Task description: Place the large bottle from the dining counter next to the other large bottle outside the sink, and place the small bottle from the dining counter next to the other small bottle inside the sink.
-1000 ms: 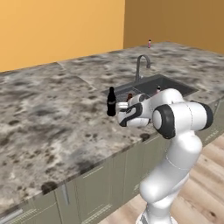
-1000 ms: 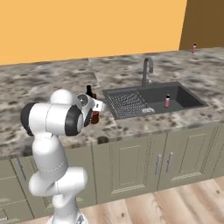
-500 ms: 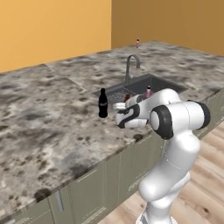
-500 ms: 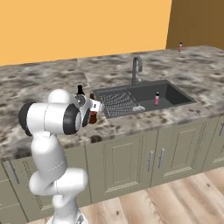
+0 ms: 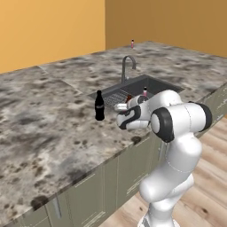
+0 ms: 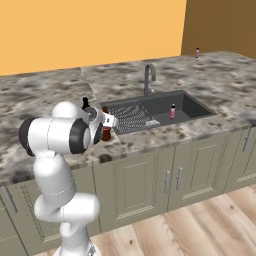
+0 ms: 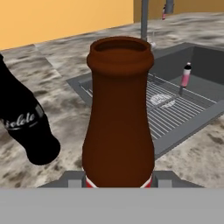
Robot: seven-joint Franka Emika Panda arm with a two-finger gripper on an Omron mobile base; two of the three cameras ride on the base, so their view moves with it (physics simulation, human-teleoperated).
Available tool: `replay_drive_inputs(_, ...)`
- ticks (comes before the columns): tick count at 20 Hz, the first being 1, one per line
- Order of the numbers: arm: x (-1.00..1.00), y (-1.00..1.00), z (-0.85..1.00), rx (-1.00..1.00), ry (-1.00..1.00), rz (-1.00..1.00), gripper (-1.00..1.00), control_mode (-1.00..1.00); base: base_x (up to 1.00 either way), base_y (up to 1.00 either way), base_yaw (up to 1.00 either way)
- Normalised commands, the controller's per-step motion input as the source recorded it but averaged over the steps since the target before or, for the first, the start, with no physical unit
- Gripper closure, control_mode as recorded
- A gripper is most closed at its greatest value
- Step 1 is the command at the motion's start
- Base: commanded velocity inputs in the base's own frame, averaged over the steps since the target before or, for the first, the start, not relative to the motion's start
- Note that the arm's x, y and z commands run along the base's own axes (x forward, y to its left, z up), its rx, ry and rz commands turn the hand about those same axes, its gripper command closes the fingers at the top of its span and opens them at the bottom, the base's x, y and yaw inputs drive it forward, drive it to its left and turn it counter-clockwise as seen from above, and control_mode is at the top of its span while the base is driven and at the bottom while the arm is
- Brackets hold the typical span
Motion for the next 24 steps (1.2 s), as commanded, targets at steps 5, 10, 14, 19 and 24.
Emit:
replay_drive_inputs(5, 0.00, 0.00, 0.00, 0.00, 0.00, 0.00, 1.00, 1.00, 0.10, 0.07, 0.00)
replay_drive_inputs(10, 0.00, 0.00, 0.00, 0.00, 0.00, 0.00, 1.00, 1.00, 0.02, 0.06, 0.00)
replay_drive_inputs(14, 0.00, 0.06, -0.06, 0.00, 0.00, 0.00, 1.00, -1.00, 0.04, 0.04, 0.00)
replay_drive_inputs(19, 0.01, 0.16, -0.10, 0.00, 0.00, 0.00, 1.00, -1.00, 0.00, 0.00, 0.00)
replay_drive_inputs(24, 0.07, 0.12, -0.03, 0.00, 0.00, 0.00, 1.00, -1.00, 0.00, 0.00, 0.00)
